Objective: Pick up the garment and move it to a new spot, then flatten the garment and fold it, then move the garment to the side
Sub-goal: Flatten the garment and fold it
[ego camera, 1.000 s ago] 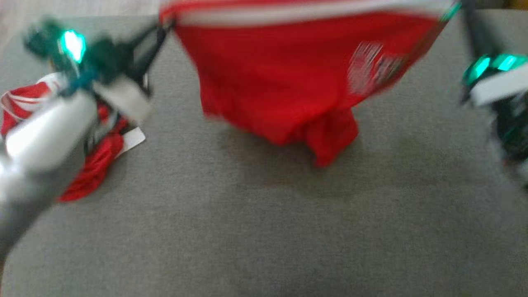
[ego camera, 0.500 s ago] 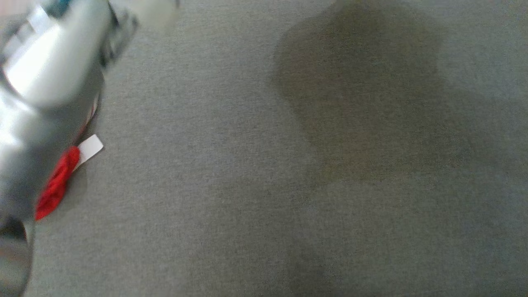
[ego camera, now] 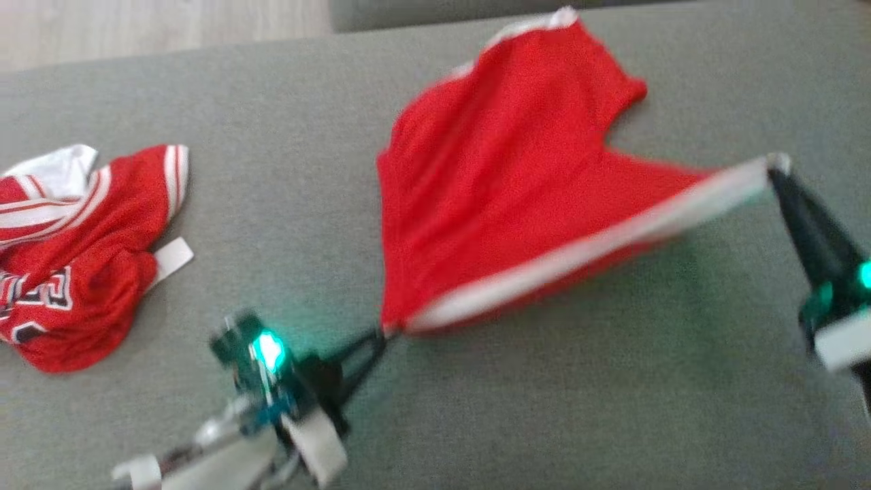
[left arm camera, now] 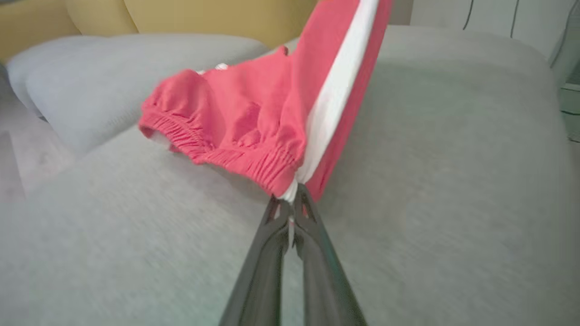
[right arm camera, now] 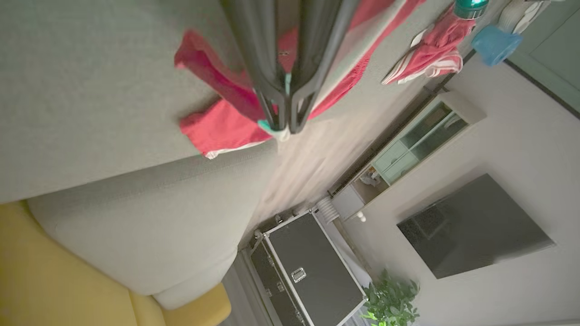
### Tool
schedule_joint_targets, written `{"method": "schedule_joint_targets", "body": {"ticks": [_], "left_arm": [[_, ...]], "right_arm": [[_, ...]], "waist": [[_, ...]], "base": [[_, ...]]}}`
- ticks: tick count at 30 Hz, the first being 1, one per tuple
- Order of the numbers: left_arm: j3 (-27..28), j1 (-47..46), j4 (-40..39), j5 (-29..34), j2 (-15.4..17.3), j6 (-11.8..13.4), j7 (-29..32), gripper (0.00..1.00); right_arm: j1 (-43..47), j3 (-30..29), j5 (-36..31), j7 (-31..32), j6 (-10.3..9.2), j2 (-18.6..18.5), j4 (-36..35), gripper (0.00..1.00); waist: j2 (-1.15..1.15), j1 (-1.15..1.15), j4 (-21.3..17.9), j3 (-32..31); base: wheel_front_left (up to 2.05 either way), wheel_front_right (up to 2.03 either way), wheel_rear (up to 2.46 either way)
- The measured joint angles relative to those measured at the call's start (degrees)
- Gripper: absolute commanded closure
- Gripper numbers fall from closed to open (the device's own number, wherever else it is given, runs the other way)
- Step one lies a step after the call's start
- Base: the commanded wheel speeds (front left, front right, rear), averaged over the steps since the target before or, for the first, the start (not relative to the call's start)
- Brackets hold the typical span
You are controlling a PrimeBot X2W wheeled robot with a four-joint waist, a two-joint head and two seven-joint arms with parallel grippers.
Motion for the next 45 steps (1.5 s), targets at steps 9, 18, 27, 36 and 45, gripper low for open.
{"method": "schedule_joint_targets", "body": {"ticks": [9,18,27,36,45], "left_arm": [[-1.01,8.16,-7.16,-3.18,2.46,2.48,2.29,1.00],[3.31,-1.92,-10.43,-7.58,-0.27,1.46,6.32,1.00],[4.37,-16.00,-1.75,-9.66,-4.21,-1.10,12.10,1.00],[2.42,-24.48,6.69,-12.98,-7.83,-2.47,13.04,1.00],[-1.91,-28.19,13.39,-17.20,-9.47,-2.52,8.25,0.00]], "right_arm": [[20.36,-12.22,-1.76,0.03,0.00,-2.25,-5.97,1.00],[10.80,-15.00,-5.97,5.39,0.00,-2.14,-2.76,1.00],[-12.81,-10.44,-8.86,15.63,0.00,0.52,9.72,1.00],[-28.39,-2.55,-12.25,20.53,0.00,2.97,22.45,1.00],[-34.64,2.82,-12.77,18.15,0.00,7.39,30.70,0.00]], "waist": [[0.00,0.00,2.85,-3.83],[0.00,0.02,6.04,-0.31],[0.00,0.03,9.71,6.76],[0.00,0.03,13.33,12.28],[0.00,0.03,14.47,15.04]], "base": [[0.00,0.00,0.00],[0.00,0.00,0.00],[0.00,0.00,0.00],[0.00,0.00,0.00],[0.00,0.00,0.00]]}}
